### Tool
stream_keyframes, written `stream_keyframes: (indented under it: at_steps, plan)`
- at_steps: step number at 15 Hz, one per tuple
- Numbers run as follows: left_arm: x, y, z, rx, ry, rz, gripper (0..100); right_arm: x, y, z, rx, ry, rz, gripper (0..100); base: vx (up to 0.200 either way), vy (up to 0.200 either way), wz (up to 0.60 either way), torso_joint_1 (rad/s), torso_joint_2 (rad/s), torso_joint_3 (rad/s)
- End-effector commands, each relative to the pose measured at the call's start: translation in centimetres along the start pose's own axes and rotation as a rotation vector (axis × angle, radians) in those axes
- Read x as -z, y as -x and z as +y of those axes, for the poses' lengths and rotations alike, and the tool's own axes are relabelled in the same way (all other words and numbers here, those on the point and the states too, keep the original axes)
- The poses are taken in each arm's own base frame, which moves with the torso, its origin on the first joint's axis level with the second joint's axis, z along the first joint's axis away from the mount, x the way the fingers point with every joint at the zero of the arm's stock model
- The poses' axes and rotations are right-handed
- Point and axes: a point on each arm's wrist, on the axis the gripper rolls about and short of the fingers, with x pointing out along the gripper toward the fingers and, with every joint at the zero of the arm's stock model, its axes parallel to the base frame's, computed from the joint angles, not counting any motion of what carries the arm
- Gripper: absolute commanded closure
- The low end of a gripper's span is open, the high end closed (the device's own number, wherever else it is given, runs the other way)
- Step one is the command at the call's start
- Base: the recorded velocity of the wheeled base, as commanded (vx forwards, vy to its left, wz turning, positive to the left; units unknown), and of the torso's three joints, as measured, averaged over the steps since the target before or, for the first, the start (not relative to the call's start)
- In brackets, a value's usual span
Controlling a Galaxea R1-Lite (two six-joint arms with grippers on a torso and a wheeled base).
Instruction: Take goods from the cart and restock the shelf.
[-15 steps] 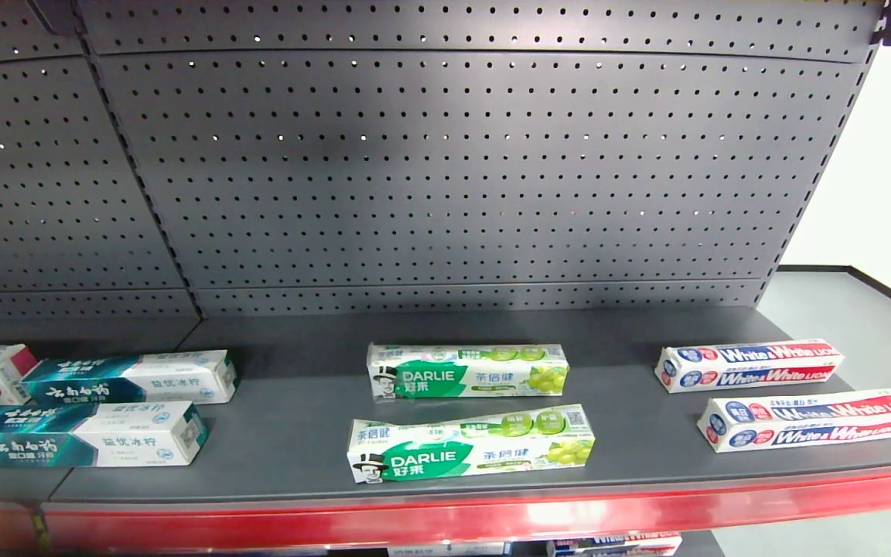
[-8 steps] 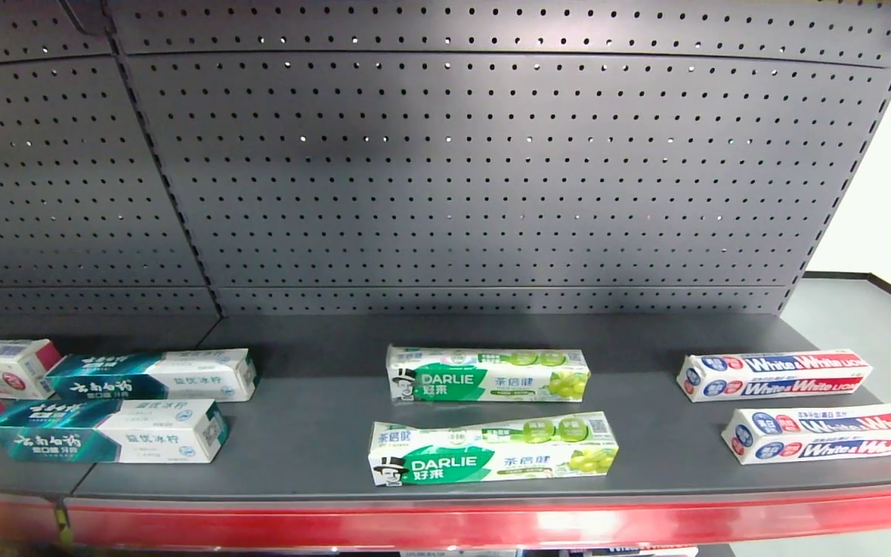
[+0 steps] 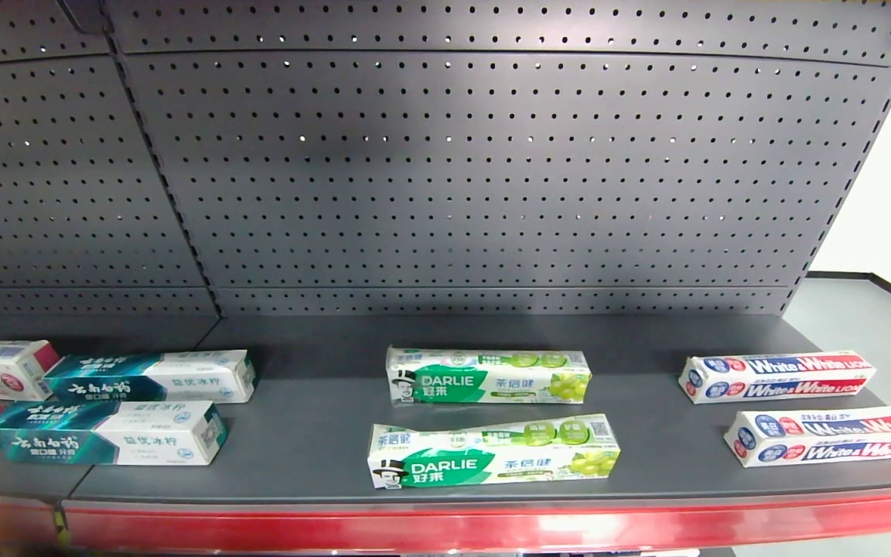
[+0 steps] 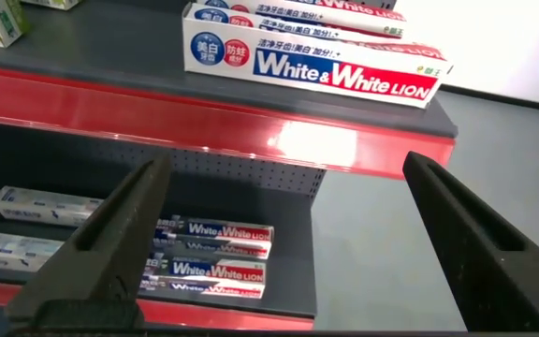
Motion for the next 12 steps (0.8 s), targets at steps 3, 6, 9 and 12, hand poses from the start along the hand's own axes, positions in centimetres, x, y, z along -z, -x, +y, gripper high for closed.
stream_keyframes:
  at_steps: [3, 6, 9, 12]
  plan:
    - [0.0, -0.02, -0.01, 0.0, -0.003, 0.002, 0, 0.0, -0.03, 0.01, -0.008, 0.0, 0.004, 0, 0.0, 0.0, 0.0, 0.0, 0.0, 0.0]
    - [0.0, -0.02, -0.01, 0.0, 0.003, 0.002, 0, 0.0, -0.03, 0.04, -0.018, 0.0, 0.003, 0, 0.0, 0.0, 0.0, 0.0, 0.0, 0.0]
    - [0.0, -0.03, -0.01, 0.0, 0.003, 0.004, 0, 0.0, -0.03, 0.04, -0.018, 0.0, 0.003, 0, 0.0, 0.0, 0.0, 0.0, 0.0, 0.0]
    - [0.0, -0.02, 0.0, -0.002, 0.003, 0.002, 0, -0.01, -0.05, 0.06, -0.027, 0.0, 0.003, 0, 0.067, 0.0, 0.0, 0.001, 0.0, 0.001]
